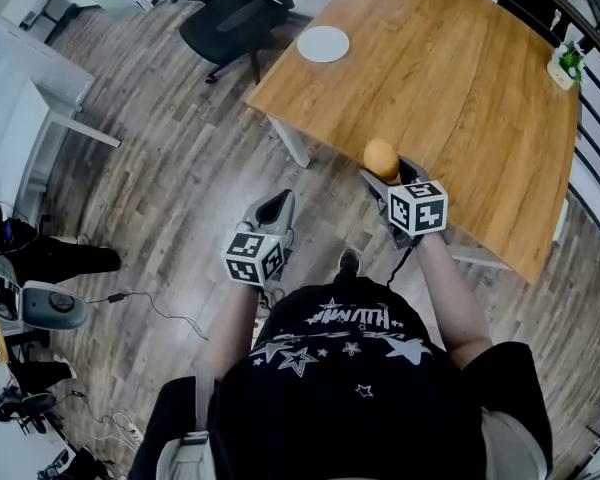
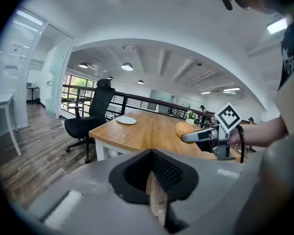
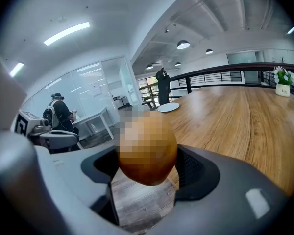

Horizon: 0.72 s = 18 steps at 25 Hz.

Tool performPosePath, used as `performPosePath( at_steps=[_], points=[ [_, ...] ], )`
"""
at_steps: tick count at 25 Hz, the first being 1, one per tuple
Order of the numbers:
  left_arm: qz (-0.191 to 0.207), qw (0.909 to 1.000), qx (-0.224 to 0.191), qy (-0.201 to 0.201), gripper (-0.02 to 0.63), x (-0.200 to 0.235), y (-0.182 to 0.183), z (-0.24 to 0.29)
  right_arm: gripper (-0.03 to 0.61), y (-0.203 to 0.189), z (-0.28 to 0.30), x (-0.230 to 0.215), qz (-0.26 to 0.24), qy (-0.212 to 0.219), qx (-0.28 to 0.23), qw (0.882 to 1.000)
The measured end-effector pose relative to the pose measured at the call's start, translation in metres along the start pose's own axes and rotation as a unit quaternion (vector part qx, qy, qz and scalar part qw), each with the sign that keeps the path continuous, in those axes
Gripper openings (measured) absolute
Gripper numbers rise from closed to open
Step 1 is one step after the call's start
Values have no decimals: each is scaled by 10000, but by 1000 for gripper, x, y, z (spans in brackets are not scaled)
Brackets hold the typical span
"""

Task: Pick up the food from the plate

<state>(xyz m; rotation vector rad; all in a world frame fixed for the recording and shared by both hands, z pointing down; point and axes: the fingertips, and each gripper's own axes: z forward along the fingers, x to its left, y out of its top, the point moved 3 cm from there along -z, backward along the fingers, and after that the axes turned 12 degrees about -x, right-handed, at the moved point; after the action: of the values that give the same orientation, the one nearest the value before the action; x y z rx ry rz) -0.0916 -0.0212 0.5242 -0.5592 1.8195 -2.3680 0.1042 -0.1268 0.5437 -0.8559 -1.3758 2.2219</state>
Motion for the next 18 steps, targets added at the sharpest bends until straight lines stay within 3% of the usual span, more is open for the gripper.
performPosePath(
  at_steps=[7,18],
  points=[
    [-106,9999,76,-5,2,6,-14,-52,344,-13,-21,43,287,-11,-74,9996],
    [-13,9996,-3,-271,2,-11,-23,-109,344,-36,-71,89,181,-202,-143,9995]
  ],
)
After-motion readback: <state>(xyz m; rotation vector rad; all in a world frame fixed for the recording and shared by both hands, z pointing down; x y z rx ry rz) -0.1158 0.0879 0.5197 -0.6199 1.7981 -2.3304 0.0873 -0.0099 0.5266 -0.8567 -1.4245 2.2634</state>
